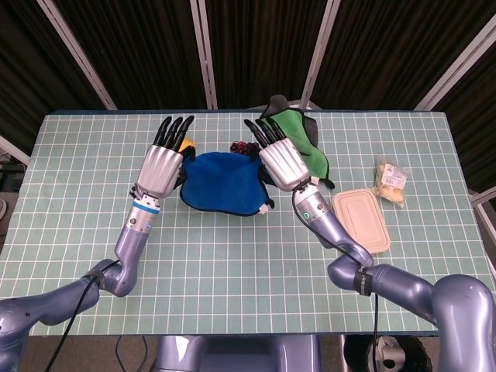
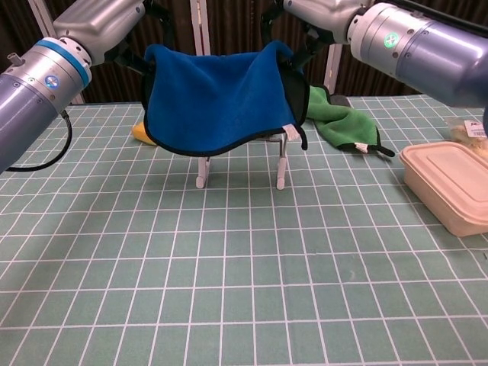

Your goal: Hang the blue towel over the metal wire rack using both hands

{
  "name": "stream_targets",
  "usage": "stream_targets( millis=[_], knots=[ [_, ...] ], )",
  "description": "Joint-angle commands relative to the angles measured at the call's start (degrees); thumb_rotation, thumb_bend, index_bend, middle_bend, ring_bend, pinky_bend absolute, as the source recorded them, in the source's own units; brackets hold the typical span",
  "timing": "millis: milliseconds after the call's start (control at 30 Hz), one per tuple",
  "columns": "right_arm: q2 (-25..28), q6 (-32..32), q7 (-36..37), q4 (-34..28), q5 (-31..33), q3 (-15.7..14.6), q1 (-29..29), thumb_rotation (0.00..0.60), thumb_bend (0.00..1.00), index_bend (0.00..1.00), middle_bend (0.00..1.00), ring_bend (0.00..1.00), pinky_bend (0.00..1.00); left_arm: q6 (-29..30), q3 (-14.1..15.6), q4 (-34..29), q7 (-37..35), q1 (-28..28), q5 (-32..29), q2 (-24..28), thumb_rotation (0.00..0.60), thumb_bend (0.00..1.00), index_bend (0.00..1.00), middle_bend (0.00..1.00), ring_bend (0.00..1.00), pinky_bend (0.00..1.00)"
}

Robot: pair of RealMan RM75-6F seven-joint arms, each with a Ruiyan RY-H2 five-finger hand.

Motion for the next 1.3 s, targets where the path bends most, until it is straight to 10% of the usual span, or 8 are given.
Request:
stream_targets(
  millis=[33, 1133, 1300],
  knots=[
    [-1.14, -0.30, 1.24, 1.60, -0.20, -0.40, 0.25, 0.600, 0.49, 0.61, 0.02, 0.00, 0.00, -0.42, 0.33, 1.58, -0.76, -0.08, -0.52, -0.80, 0.600, 0.51, 0.83, 0.00, 0.00, 0.00],
    [-5.91, -0.23, 11.36, 12.68, -3.53, -3.38, -0.68, 0.600, 0.45, 0.63, 0.03, 0.00, 0.00, -3.56, 2.42, 13.27, -7.36, -0.52, -2.03, -5.56, 0.600, 0.51, 0.82, 0.00, 0.00, 0.00],
    [-6.26, -0.82, 12.41, 14.03, -3.92, -3.84, -0.66, 0.600, 0.41, 0.58, 0.03, 0.00, 0.00, -4.22, 2.54, 14.44, -8.40, -0.68, -2.27, -6.31, 0.600, 0.45, 0.56, 0.00, 0.00, 0.00]
  ],
)
